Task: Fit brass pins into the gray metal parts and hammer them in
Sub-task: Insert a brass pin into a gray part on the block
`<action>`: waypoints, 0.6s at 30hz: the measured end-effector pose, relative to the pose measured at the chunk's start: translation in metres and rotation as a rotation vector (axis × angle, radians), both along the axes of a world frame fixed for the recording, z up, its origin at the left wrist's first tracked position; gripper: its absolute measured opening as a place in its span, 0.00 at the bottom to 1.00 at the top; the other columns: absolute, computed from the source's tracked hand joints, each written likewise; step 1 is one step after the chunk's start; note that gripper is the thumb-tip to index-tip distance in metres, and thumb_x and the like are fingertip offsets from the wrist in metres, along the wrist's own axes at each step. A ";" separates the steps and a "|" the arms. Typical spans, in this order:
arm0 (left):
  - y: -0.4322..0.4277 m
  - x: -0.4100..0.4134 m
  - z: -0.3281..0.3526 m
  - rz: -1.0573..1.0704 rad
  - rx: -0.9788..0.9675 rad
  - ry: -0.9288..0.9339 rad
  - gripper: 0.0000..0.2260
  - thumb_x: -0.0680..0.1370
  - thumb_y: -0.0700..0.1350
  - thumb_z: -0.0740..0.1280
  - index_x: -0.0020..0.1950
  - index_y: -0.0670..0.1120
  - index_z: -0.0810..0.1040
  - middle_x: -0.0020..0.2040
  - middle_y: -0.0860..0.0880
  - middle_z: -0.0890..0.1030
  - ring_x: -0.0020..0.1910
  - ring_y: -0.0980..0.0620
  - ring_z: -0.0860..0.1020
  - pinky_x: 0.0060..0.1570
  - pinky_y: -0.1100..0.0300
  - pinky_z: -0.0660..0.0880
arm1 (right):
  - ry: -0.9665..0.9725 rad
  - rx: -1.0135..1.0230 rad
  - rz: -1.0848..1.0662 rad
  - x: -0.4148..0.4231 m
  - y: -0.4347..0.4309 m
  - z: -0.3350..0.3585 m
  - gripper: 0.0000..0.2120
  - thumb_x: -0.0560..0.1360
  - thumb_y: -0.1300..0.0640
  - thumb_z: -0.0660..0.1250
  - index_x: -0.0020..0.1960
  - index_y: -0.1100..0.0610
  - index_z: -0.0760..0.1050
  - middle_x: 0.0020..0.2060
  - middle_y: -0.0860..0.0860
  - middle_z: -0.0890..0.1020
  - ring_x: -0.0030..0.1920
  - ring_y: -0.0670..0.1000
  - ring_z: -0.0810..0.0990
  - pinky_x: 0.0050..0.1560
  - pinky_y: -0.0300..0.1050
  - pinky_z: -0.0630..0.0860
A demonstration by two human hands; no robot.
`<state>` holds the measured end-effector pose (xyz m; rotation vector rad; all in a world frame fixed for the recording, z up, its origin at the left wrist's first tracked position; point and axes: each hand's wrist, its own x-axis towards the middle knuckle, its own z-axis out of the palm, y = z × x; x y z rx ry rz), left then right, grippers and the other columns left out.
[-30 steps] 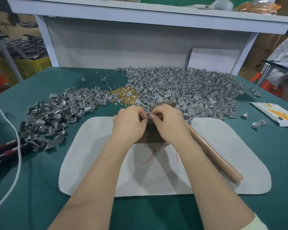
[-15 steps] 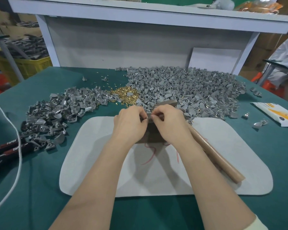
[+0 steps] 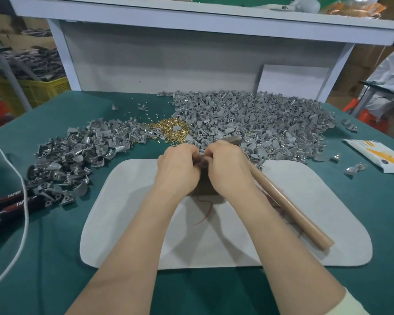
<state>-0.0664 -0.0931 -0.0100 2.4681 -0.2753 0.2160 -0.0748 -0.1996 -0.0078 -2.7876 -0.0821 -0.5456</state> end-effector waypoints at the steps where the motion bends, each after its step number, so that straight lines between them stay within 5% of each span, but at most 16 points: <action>1: 0.000 0.000 0.000 0.001 0.004 0.000 0.03 0.76 0.41 0.65 0.46 0.46 0.79 0.52 0.43 0.81 0.56 0.40 0.75 0.56 0.48 0.72 | -0.005 -0.016 0.000 0.000 0.001 0.000 0.08 0.75 0.65 0.60 0.48 0.57 0.76 0.49 0.53 0.76 0.50 0.56 0.76 0.40 0.43 0.62; 5: 0.000 0.000 0.000 0.000 0.007 -0.003 0.04 0.76 0.41 0.65 0.47 0.46 0.79 0.52 0.44 0.81 0.56 0.40 0.75 0.56 0.48 0.72 | -0.010 -0.028 0.002 0.000 0.002 -0.001 0.08 0.75 0.66 0.60 0.47 0.57 0.76 0.48 0.54 0.76 0.50 0.57 0.76 0.41 0.44 0.63; 10: 0.001 -0.002 -0.001 0.023 -0.025 -0.005 0.05 0.75 0.43 0.67 0.41 0.51 0.74 0.47 0.49 0.81 0.54 0.43 0.75 0.55 0.50 0.72 | -0.007 0.250 0.047 -0.001 -0.009 -0.006 0.06 0.76 0.60 0.64 0.46 0.58 0.80 0.45 0.52 0.80 0.50 0.56 0.75 0.52 0.49 0.70; 18: 0.000 -0.002 -0.003 0.029 -0.026 -0.014 0.05 0.76 0.44 0.66 0.40 0.52 0.74 0.47 0.50 0.80 0.53 0.44 0.75 0.55 0.50 0.72 | 0.056 0.445 0.017 0.002 -0.015 -0.007 0.04 0.74 0.58 0.68 0.46 0.55 0.81 0.45 0.51 0.84 0.51 0.51 0.79 0.55 0.44 0.72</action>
